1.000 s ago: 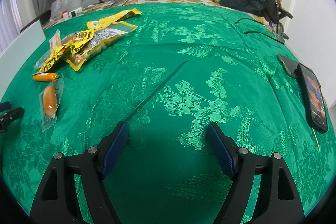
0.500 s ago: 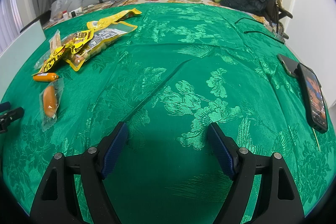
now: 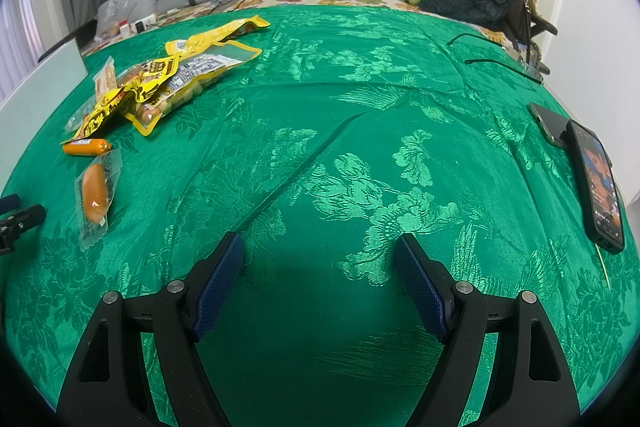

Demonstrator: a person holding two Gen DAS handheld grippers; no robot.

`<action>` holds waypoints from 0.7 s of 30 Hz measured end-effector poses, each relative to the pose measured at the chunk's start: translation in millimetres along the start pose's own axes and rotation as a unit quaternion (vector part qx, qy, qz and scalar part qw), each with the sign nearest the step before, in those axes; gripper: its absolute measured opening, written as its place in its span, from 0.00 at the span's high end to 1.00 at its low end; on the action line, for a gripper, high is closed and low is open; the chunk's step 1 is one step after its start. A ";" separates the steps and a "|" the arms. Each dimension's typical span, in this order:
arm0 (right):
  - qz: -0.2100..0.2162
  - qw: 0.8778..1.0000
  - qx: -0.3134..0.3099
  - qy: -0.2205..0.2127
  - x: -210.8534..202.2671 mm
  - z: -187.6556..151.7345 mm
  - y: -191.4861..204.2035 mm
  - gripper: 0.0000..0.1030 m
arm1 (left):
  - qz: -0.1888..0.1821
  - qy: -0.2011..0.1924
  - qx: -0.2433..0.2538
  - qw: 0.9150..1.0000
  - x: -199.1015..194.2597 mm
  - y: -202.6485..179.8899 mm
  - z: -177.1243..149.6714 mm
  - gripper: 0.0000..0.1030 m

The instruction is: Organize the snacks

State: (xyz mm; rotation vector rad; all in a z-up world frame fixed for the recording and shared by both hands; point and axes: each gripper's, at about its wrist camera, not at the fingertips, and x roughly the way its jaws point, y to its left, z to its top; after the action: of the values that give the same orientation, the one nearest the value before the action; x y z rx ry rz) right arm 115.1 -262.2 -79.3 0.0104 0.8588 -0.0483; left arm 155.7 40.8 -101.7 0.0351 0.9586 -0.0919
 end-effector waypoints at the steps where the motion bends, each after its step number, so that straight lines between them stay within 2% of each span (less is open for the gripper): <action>1: 0.000 1.000 0.000 0.000 0.0 0.0 0.0 0.21 | 0.000 0.000 0.000 1.000 0.1 -0.1 0.1 0.00; 8: 0.000 1.000 0.000 0.000 -0.1 0.0 0.2 0.21 | -0.015 0.032 0.030 0.999 0.9 3.6 6.8 0.00; 15: -0.001 1.000 0.001 -0.001 -0.8 -0.2 -0.1 0.21 | -0.024 0.004 0.038 0.999 -2.1 9.7 -1.2 0.00; 17: -0.002 1.000 -0.002 -0.020 -7.4 -0.7 4.2 0.21 | -0.025 0.003 0.037 0.999 -2.0 10.0 -1.2 0.00; 19: 0.064 0.997 -0.002 -0.048 -20.5 3.6 16.0 0.20 | -0.025 0.001 0.036 0.999 -1.7 10.1 -1.1 0.00; 20: 0.108 0.992 -0.011 -0.057 -27.0 8.7 27.7 0.20 | -0.025 0.001 0.036 0.999 -1.2 10.4 -0.4 0.00; 21: 0.136 0.989 -0.026 -0.059 -30.8 13.4 39.1 0.20 | -0.025 0.001 0.036 0.999 -1.1 10.2 -0.3 0.00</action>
State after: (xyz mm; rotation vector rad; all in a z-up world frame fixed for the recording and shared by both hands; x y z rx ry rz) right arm 107.0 -222.4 -47.7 0.0746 0.7334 0.2269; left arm 155.8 51.1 -101.2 0.0781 0.9581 -0.1723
